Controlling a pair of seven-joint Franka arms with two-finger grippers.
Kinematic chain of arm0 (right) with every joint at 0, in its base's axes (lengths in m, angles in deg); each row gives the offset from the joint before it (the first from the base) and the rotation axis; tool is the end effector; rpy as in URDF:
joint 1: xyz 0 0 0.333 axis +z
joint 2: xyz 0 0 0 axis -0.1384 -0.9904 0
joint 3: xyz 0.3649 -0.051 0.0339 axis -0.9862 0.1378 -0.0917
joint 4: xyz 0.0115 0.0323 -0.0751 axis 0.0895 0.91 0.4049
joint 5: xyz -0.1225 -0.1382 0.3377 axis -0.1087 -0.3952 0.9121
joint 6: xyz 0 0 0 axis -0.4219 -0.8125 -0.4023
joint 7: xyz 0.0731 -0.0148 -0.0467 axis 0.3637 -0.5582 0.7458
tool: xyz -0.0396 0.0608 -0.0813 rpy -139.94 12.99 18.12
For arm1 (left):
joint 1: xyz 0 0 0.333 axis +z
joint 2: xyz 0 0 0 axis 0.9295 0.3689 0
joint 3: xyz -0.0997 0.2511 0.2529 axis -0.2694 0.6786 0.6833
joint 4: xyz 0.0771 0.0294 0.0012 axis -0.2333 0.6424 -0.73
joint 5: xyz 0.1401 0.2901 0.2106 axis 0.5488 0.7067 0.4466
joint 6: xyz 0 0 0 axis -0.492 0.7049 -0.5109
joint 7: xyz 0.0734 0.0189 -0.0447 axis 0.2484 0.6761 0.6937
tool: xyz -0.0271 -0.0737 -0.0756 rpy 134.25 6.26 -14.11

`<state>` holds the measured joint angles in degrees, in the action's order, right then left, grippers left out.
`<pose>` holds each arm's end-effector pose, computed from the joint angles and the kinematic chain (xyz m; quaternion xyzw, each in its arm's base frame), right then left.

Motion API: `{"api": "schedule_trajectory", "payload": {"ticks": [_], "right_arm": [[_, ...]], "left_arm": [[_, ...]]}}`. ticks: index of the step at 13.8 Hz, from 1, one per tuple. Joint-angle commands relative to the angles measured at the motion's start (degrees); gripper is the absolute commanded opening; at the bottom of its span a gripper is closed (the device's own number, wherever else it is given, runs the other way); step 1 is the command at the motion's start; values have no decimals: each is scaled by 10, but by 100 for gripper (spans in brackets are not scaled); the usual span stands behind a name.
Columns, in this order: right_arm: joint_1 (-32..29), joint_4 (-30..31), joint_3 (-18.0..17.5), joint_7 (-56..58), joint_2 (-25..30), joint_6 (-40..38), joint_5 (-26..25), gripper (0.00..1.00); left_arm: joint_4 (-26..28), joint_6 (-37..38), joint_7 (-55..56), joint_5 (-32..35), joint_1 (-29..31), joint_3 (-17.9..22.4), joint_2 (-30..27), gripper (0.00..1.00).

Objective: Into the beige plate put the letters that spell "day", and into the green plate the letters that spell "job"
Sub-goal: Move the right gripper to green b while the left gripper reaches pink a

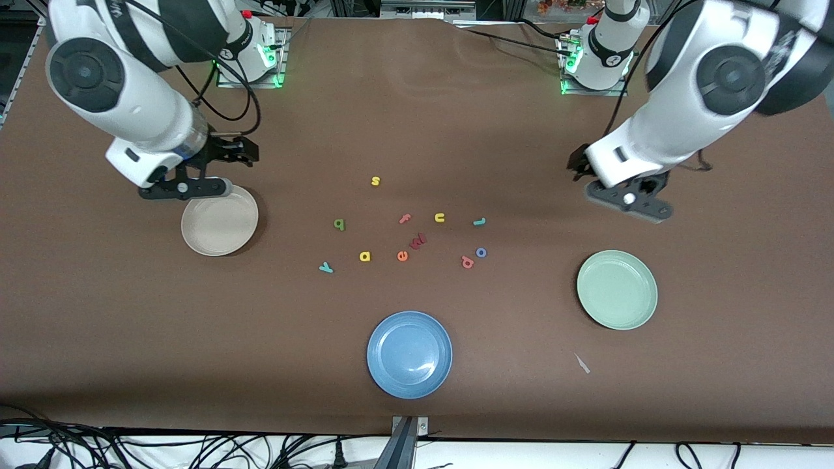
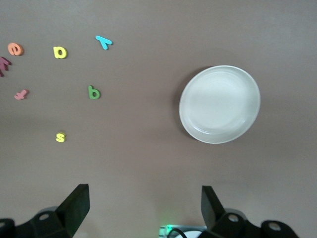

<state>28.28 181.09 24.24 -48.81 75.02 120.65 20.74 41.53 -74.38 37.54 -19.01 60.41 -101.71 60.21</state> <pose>0.5547 0.2045 0.5570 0.9934 0.0373 -0.1053 0.0271 0.5849 -0.2057 0.5371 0.9831 -0.1682 -0.0726 0.0047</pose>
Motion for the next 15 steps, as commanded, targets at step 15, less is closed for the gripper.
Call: {"api": "schedule_trajectory", "payload": {"ticks": [15], "right_arm": [[78, 258, -21, -53, -121, 492, 19, 100]], "left_arm": [[-107, -350, 75, -2, -132, 10, 332, 92]]}}
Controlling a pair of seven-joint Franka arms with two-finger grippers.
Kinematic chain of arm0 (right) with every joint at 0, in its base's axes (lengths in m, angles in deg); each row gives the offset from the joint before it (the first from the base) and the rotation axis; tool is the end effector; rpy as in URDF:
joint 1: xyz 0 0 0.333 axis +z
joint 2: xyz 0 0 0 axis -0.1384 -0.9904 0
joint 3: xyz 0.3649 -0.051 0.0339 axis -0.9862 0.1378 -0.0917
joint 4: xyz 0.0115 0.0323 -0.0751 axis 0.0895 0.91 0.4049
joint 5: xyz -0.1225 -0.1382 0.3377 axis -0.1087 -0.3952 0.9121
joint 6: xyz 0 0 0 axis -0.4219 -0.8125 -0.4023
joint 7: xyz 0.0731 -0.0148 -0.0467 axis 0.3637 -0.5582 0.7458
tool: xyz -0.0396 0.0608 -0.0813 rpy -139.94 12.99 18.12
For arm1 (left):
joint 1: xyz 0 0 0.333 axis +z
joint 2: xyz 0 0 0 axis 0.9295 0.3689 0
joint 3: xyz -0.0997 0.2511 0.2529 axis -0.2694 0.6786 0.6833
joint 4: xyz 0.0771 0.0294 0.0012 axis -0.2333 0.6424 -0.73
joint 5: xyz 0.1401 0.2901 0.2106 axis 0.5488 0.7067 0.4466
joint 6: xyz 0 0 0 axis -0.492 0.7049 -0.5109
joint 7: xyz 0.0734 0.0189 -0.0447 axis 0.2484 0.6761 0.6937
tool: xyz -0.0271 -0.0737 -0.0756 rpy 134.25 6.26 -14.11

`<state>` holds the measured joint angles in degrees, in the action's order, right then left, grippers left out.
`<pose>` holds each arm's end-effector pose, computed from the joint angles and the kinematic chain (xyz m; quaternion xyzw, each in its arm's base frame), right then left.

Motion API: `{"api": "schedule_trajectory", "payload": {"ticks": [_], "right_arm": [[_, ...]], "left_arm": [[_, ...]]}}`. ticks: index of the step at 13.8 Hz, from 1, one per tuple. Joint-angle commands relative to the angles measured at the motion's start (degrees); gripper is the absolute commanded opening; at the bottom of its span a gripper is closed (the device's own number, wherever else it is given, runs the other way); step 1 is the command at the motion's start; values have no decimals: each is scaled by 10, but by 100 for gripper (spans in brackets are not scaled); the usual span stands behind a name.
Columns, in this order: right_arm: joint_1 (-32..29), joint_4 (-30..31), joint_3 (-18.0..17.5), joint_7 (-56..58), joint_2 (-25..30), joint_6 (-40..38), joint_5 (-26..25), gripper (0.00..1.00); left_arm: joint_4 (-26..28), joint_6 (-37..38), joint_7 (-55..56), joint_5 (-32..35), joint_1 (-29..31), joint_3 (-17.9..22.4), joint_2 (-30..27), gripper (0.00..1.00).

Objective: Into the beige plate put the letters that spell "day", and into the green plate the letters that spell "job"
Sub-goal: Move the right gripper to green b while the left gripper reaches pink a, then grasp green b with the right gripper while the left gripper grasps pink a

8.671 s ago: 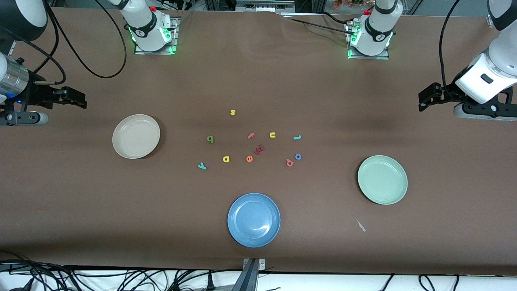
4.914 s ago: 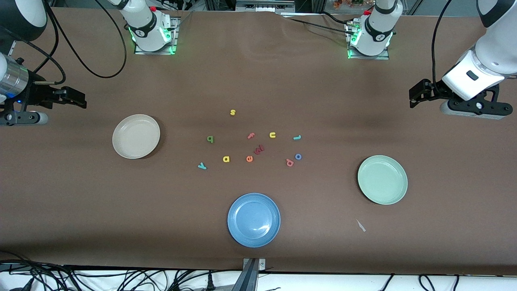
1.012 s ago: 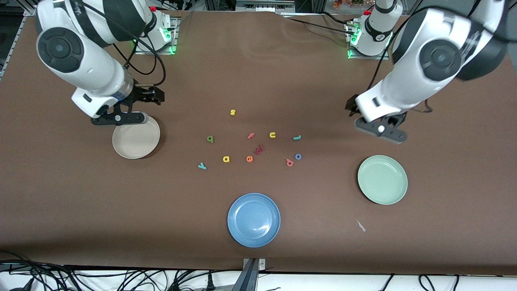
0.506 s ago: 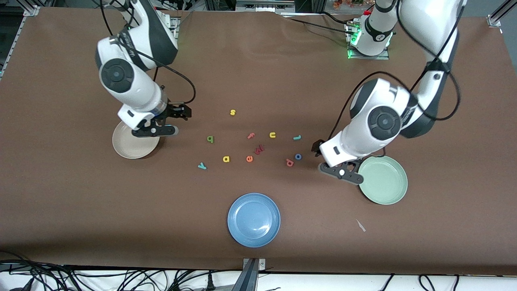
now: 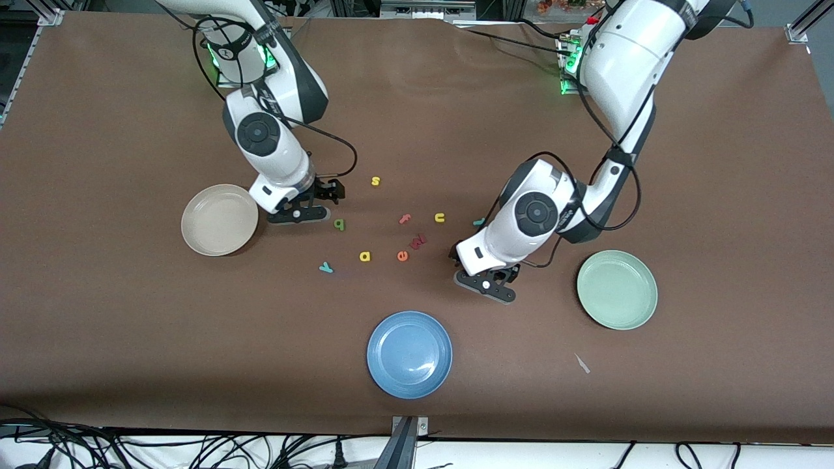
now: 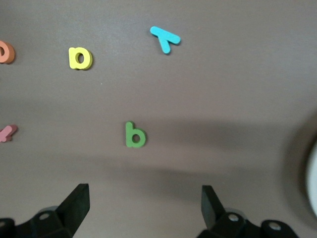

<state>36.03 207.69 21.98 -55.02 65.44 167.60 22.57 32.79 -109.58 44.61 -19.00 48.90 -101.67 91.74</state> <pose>0.5150 0.2977 0.3152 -0.9982 -0.0536 0.0225 0.0125 0.6652 -0.3726 0.2779 0.9809 -0.1756 0.0162 0.0822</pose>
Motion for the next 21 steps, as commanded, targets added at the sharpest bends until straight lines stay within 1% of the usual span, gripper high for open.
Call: {"api": "schedule_trajectory", "payload": {"ticks": [1, 3, 4, 5, 6, 10, 12, 14, 16, 17, 18, 19, 21], "right_arm": [[1, -12, 1, 28, -40, 35, -1, 100], [0, -15, 2, 70, -60, 58, 0, 100], [-1, -20, 1, 70, -68, 65, 2, 100], [0, -33, 1, 63, -81, 66, 4, 100], [1, -44, 1, 62, -92, 66, 7, 100], [-4, -56, 1, 57, -105, 64, 9, 100], [-3, -74, 1, 39, -123, 62, 9, 100], [0, -83, 0, 17, -129, 59, 9, 99], [0, -84, 0, 16, -131, 55, 9, 98], [0, -85, -1, 14, -134, 55, 9, 94], [1, -84, -1, 12, -136, 54, 9, 92], [3, -84, -1, 11, -137, 54, 9, 91], [5, -80, -1, 11, -137, 53, 9, 84]], "left_arm": [[-17, -5, 4, 7, -19, 10, 23, 88], [-13, -13, 4, 49, -19, 10, 34, 74], [-12, -13, 4, 61, -18, 9, 41, 73], [-8, -13, 4, 62, -19, 9, 43, 66], [-2, -12, 6, 62, -20, 9, 43, 64], [12, -8, 16, 62, -29, 9, 41, 63], [15, -9, 18, 63, -30, 9, 43, 61], [17, -9, 19, 63, -30, 9, 42, 60], [22, -8, 18, 63, -30, 9, 42, 45], [23, -8, 19, 63, -29, 9, 42, 34], [23, -8, 19, 63, -30, 9, 42, 20], [24, -8, 19, 63, -29, 9, 42, 15], [22, -5, 19, 63, -28, 9, 38, 13]]}}
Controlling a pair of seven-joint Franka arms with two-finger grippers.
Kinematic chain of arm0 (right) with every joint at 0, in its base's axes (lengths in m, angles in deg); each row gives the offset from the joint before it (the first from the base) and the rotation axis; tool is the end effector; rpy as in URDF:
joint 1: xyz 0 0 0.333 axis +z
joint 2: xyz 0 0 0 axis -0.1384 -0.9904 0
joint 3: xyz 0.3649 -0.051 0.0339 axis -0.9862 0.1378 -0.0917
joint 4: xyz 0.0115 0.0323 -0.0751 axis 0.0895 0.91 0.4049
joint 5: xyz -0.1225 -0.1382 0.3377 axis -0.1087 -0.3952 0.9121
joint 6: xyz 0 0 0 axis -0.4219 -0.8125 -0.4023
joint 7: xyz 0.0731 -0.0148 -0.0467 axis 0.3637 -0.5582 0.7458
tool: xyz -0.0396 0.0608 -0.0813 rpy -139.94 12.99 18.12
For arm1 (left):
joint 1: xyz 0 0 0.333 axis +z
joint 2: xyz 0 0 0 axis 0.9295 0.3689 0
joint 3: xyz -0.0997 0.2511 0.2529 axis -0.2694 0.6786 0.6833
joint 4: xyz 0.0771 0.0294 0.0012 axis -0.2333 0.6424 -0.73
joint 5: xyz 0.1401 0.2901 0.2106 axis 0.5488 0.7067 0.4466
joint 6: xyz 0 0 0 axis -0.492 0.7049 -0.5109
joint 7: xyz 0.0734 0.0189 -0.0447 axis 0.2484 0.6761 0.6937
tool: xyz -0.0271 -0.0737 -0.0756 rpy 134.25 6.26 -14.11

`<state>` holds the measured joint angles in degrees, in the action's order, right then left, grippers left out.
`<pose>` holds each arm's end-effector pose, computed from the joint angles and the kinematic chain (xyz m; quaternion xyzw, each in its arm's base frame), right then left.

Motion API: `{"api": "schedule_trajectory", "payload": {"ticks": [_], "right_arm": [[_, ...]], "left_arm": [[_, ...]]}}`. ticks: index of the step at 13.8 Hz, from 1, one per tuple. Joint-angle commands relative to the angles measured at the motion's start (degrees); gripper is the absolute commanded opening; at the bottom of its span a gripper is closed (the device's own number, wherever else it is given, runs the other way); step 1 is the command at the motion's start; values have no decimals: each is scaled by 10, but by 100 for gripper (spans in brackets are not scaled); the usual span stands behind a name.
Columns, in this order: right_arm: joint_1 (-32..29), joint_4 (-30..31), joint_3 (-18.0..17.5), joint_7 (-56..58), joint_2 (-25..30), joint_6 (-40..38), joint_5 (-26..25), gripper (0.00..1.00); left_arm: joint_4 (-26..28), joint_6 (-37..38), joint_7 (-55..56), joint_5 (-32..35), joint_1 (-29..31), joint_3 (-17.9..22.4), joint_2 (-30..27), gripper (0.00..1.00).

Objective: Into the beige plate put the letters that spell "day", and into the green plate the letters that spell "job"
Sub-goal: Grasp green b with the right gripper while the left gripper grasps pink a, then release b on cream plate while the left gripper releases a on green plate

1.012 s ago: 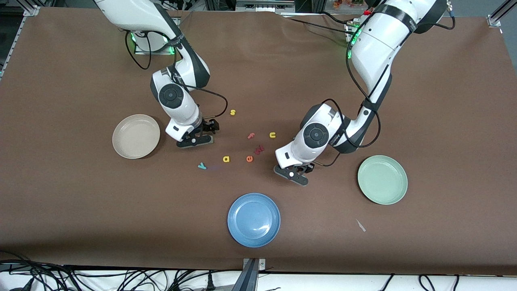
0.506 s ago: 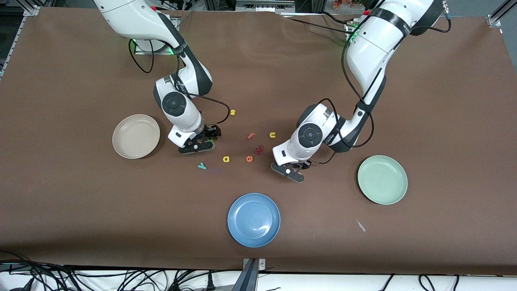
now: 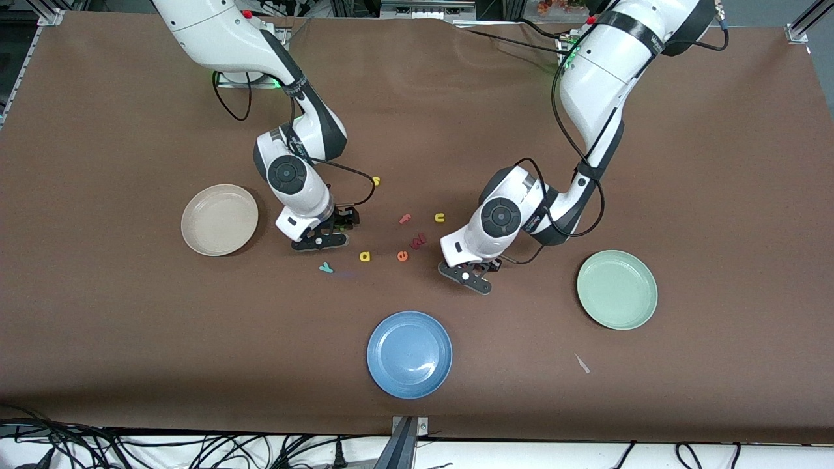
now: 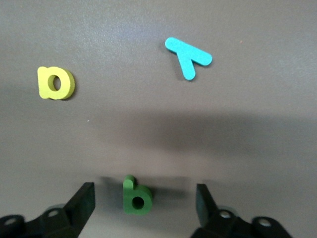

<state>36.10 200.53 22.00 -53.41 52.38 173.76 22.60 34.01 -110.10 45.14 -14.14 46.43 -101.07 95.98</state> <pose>0.5525 0.3187 0.2314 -0.9976 -0.0646 0.0211 0.0154 0.6415 -0.3904 0.2133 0.9756 -0.2151 -0.0144 0.0413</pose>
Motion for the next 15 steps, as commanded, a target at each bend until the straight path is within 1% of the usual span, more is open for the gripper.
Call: {"api": "schedule_trajectory", "payload": {"ticks": [1, 2, 3, 4, 6, 8, 9, 10, 12, 14, 15], "right_arm": [[5, -9, -1, -16, -6, -10, 9, 83], [8, -9, -1, -21, -6, -18, 9, 77], [10, -9, -1, -24, -6, -21, 9, 75], [10, -9, -1, -24, -6, -22, 9, 68], [10, -11, -1, -25, -7, -22, 9, 64], [9, -11, -1, -26, -7, -22, 9, 54], [9, -11, -1, -27, -9, -21, 9, 49], [10, -11, -1, -27, -9, -21, 9, 43], [9, -11, 0, -28, -10, -21, 9, 28], [9, -11, -1, -28, -10, -22, 9, 11], [9, -13, 0, -30, -10, -22, 9, 8]], "left_arm": [[9, 6, 13, 14, -1, 3, -8, 13], [5, 21, 13, 14, 2, 3, -16, 13], [1, 42, 12, 14, 6, 3, -31, 13], [1, 64, 11, 13, 9, 3, -49, 13], [2, 113, 8, 14, 28, 4, -83, 13], [7, 152, 7, 29, 43, 11, -113, 13], [10, 177, 7, 66, 57, 15, -127, 12], [10, 198, 5, 99, 78, 12, -131, 9], [11, 211, 6, 107, 94, 13, -136, 4], [12, 223, 3, 108, 142, 12, -131, 4], [23, 222, -1, 108, 158, 11, -129, 0]]}}
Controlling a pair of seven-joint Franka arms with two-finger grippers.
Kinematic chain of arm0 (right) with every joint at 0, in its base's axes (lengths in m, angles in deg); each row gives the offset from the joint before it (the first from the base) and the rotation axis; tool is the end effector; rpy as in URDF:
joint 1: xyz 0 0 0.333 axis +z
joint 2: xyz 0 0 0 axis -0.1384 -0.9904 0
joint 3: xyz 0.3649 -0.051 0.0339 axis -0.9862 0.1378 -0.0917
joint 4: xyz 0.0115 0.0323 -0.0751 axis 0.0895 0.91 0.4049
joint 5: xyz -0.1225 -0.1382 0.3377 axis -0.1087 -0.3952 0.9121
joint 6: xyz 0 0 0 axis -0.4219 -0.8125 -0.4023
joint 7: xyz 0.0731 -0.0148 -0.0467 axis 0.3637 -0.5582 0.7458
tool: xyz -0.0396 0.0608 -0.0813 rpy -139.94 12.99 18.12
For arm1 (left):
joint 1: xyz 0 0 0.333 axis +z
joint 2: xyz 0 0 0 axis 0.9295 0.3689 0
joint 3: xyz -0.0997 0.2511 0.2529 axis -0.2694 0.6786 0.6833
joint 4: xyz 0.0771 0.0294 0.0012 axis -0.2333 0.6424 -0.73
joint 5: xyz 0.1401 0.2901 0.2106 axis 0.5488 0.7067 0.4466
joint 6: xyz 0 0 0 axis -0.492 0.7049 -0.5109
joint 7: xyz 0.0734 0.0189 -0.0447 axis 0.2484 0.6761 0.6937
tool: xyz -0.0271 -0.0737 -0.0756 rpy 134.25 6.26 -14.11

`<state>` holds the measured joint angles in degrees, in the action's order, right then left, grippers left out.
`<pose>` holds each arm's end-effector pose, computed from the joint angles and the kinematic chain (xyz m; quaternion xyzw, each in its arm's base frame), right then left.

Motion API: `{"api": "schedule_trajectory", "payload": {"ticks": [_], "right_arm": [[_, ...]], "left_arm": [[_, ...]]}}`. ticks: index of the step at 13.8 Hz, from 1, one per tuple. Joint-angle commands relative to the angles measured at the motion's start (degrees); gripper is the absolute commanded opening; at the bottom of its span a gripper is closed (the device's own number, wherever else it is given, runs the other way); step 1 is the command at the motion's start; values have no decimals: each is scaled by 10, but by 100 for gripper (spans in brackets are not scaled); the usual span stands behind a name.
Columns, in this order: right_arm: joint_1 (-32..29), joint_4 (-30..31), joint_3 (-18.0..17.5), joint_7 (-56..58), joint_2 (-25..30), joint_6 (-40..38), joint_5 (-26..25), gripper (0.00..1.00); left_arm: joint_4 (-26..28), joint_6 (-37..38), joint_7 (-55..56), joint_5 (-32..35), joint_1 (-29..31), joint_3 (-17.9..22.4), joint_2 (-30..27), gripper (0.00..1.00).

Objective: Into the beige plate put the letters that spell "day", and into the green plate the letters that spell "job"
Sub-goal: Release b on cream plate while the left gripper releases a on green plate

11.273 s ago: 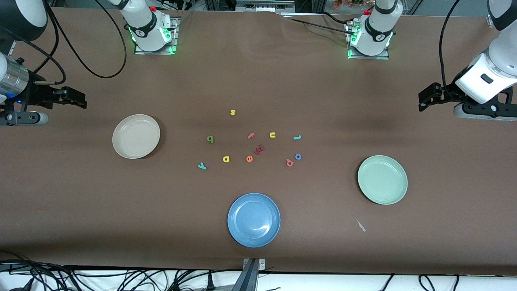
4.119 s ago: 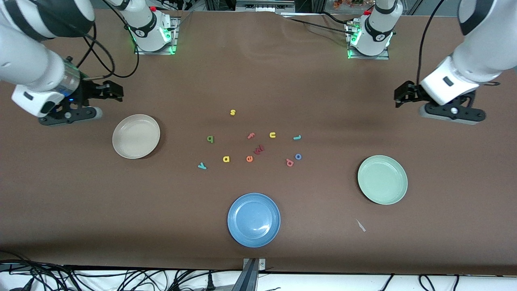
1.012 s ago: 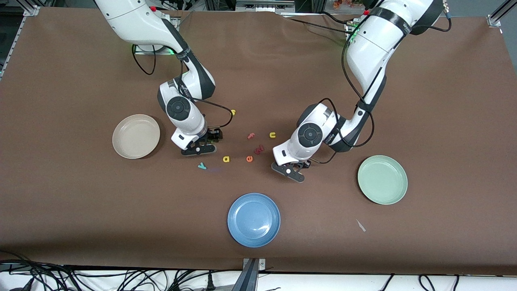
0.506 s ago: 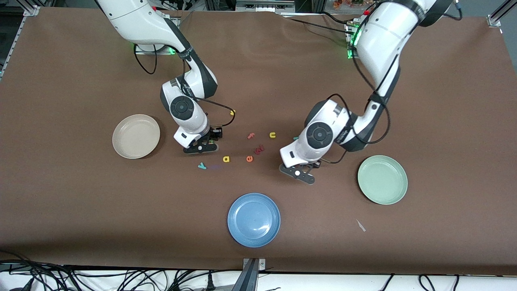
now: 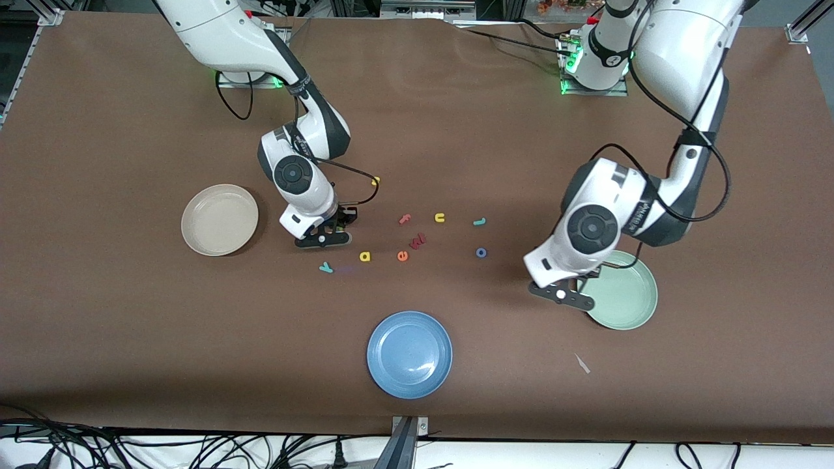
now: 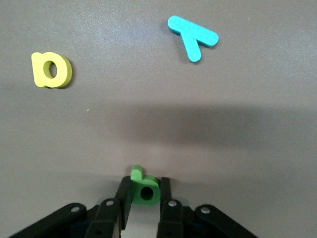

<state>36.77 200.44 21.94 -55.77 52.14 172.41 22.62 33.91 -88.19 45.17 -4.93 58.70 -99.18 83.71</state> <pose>0.5462 0.3245 0.2274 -0.9981 -0.0504 0.0335 0.0096 0.6909 -0.2041 0.3383 -0.9849 0.1378 0.0663 0.0814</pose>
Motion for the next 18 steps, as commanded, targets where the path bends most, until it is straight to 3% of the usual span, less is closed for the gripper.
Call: {"api": "schedule_trajectory", "payload": {"ticks": [1, 3, 5, 9, 10, 11, 13, 14, 17, 18], "right_arm": [[0, -18, 0, -12, -4, -14, 8, 8], [-9, -82, 6, -13, 1, -123, 9, 6], [-17, -120, 34, -2, 20, -214, 8, 6], [-17, -82, 114, 147, 59, -215, 5, 6], [-17, -62, 137, 201, 71, -209, 7, 6], [-17, -40, 156, 236, 87, -199, 8, 6], [-17, -13, 185, 284, 93, -186, 8, 6], [-17, 3, 202, 310, 98, -173, 8, 6], [-17, 141, 225, 391, 143, 4, 8, 7], [-17, 157, 229, 417, 144, 36, 8, 12]], "left_arm": [[27, 2, -5, 16, 46, -8, -1, 0], [29, -3, -16, 16, 72, -8, 17, 0], [31, -9, -35, 16, 92, -8, 31, 0], [106, -121, -87, 18, 132, -7, 33, 0], [110, -130, -102, 17, 140, -7, 32, 4], [111, -130, -105, 17, 140, -7, 33, 20], [111, -129, -104, 12, 140, -7, 32, 89], [111, -124, -102, 11, 139, -8, 30, 100], [96, -93, -98, 2, 137, -19, 16, 100], [91, -76, -96, -15, 134, -30, 10, 100]]}}
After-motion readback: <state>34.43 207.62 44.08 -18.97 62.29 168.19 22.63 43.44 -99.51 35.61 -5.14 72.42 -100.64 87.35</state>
